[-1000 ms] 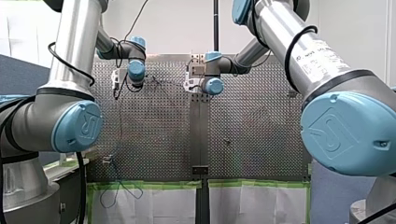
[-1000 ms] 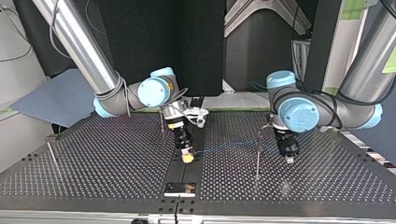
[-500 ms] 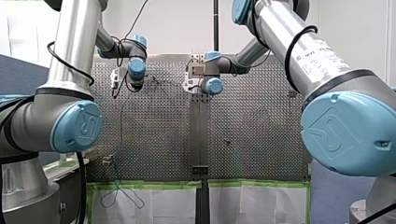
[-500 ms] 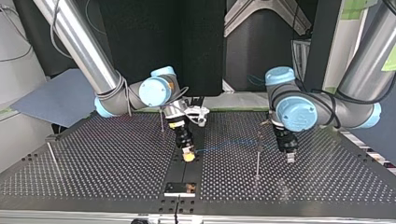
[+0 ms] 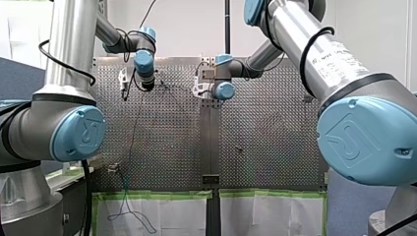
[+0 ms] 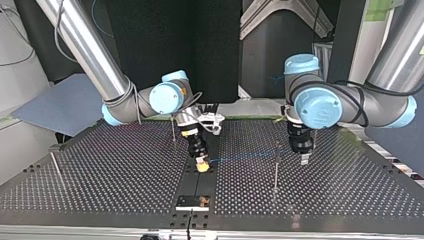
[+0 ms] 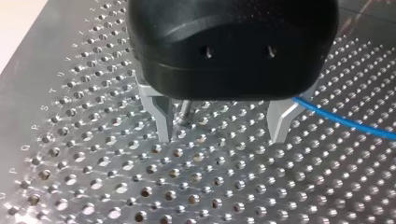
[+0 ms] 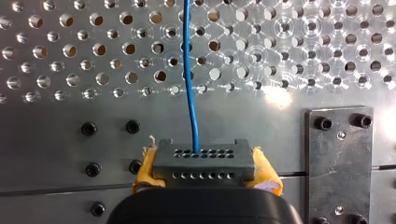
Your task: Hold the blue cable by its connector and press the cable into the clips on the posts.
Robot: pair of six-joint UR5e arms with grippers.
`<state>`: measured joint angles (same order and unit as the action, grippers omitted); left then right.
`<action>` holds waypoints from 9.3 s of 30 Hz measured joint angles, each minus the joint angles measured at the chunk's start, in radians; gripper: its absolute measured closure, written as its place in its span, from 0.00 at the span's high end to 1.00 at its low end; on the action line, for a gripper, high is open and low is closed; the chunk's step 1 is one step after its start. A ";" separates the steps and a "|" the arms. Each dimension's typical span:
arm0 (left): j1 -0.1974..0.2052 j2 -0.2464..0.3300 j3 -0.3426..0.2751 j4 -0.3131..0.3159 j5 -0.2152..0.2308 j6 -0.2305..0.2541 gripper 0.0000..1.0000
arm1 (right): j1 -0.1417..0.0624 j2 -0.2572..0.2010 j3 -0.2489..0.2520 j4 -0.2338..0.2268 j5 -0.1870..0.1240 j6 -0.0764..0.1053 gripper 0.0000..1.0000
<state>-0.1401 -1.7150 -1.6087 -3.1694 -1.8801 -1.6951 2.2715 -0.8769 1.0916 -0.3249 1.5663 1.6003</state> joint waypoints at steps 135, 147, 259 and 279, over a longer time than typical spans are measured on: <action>-0.229 -0.075 0.041 0.162 -0.088 0.147 1.00 | 0.013 0.002 0.000 0.016 0.005 0.001 0.00; -0.224 -0.126 0.102 0.162 -0.132 0.170 1.00 | 0.014 0.004 0.000 0.016 0.006 -0.001 0.00; -0.394 -0.291 -0.100 0.490 -0.196 0.070 0.02 | -0.099 -0.102 0.422 0.039 0.142 -0.024 0.00; -0.495 -0.437 -0.100 0.633 -0.215 0.034 0.02 | -0.190 -0.116 0.608 -0.133 0.112 0.003 0.00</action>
<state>-0.6350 -2.1520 -1.7087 -2.5366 -2.0954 -1.6611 2.0815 -0.9928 1.6997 -0.4581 1.6782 1.6031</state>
